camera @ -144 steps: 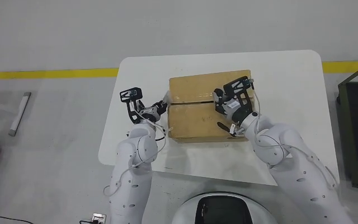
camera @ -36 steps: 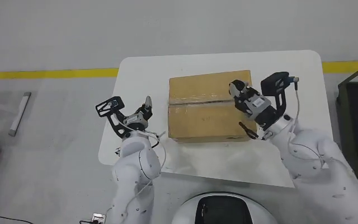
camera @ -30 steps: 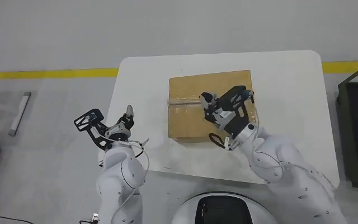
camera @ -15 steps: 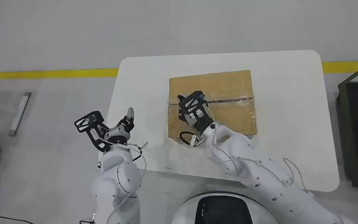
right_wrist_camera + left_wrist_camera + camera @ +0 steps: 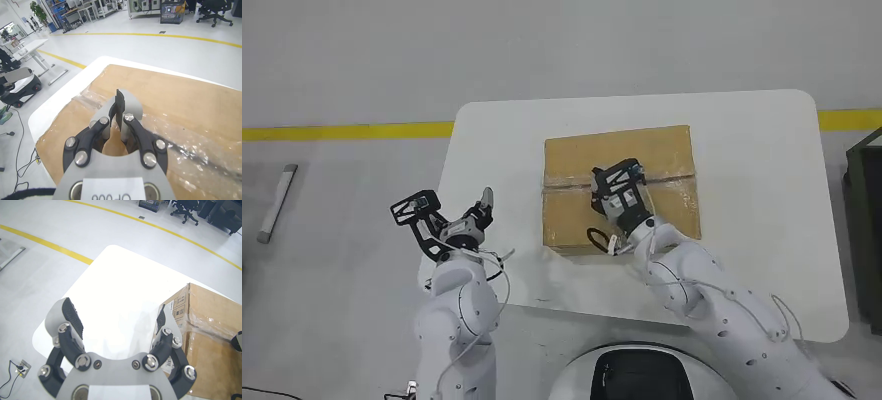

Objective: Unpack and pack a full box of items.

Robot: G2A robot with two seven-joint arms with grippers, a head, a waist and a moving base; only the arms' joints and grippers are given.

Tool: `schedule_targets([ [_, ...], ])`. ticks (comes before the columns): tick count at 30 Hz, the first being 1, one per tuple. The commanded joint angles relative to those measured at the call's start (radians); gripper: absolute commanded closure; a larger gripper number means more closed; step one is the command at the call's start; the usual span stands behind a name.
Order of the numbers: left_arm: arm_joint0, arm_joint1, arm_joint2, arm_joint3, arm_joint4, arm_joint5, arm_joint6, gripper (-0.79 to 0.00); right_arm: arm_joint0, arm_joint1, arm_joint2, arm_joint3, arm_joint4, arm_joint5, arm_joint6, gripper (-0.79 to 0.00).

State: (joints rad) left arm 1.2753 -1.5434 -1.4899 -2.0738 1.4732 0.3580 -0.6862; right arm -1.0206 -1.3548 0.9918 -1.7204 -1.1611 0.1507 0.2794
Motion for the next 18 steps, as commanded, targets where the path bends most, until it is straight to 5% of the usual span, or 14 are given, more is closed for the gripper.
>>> schedule_targets([
  [1,-0.002,0.000,0.000,0.000,-0.035,-0.009,0.001,-0.785,-0.013,0.002,0.022,-0.009,0.008,-0.006,0.001,0.000],
  [18,-0.068,0.002,0.043,0.069,-0.047,-0.044,0.003,-0.785,-0.155,0.030,0.239,-0.151,0.044,-0.048,0.062,0.000],
])
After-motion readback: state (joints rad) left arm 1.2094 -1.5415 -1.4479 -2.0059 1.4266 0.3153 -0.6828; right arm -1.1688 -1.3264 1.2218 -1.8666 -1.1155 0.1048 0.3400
